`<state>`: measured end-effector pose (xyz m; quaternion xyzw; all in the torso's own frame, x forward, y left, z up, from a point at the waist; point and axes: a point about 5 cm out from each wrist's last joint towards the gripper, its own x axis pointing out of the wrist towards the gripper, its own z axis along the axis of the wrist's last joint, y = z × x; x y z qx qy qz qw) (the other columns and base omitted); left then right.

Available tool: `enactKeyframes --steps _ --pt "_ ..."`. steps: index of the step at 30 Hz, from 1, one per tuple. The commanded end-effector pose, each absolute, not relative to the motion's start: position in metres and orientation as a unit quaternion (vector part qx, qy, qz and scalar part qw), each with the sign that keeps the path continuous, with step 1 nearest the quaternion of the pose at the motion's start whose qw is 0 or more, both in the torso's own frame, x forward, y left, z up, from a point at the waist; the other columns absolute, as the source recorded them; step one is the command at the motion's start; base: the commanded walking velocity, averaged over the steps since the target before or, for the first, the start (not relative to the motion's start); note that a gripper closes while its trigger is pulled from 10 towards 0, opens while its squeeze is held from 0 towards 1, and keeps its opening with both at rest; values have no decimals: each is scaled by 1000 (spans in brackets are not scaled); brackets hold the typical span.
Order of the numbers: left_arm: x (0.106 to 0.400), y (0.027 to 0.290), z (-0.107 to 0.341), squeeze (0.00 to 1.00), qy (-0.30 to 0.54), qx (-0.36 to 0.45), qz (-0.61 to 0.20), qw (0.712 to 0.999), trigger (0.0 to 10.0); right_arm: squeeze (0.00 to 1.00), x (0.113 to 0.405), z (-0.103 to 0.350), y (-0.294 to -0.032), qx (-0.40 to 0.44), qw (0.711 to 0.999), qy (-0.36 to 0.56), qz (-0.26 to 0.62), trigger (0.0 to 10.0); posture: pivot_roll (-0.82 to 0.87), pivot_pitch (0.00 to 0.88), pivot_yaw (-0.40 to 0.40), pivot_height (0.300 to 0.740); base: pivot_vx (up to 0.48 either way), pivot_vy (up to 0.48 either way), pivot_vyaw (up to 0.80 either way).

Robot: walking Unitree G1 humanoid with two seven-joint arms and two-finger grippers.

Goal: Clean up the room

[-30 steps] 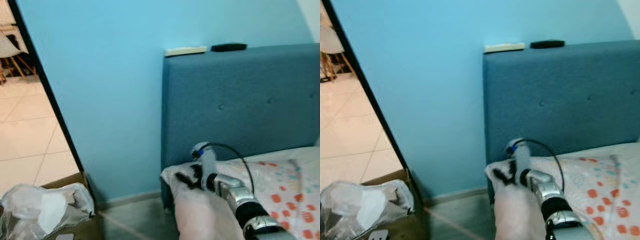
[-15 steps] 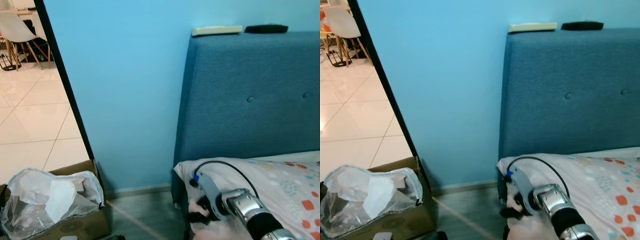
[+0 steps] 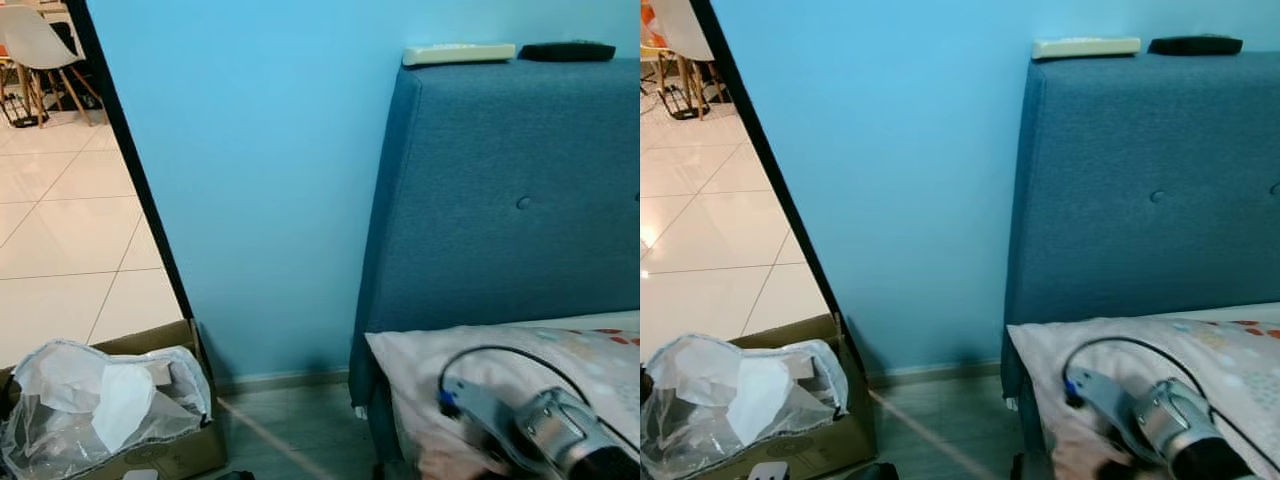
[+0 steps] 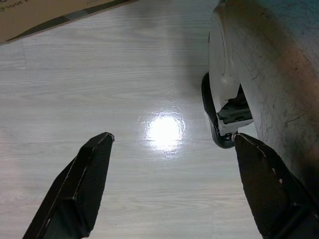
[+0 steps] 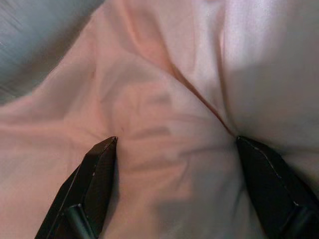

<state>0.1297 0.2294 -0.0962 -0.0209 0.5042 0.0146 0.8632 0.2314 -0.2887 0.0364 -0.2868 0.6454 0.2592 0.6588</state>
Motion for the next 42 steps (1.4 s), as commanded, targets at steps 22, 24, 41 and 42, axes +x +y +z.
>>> enactKeyframes --steps 22,24,41,42 --pt "112 256 -93 0 511 -21 9 859 10000 0 238 52 -315 -419 643 625 143 10000 -70 49 -13 596 0 0 0" --pt "107 260 -93 0 513 -20 10 858 10000 0 243 48 -287 -354 691 591 219 10000 -71 43 -11 596 0 0 0" --pt "115 235 -98 0 508 -37 -1 860 10000 0 290 131 -219 -188 876 234 378 10000 -84 2 -16 596 0 0 0" --pt "118 230 -99 0 505 -39 2 862 10000 0 308 139 -218 -108 919 199 322 10000 -95 0 -17 601 0 0 0"
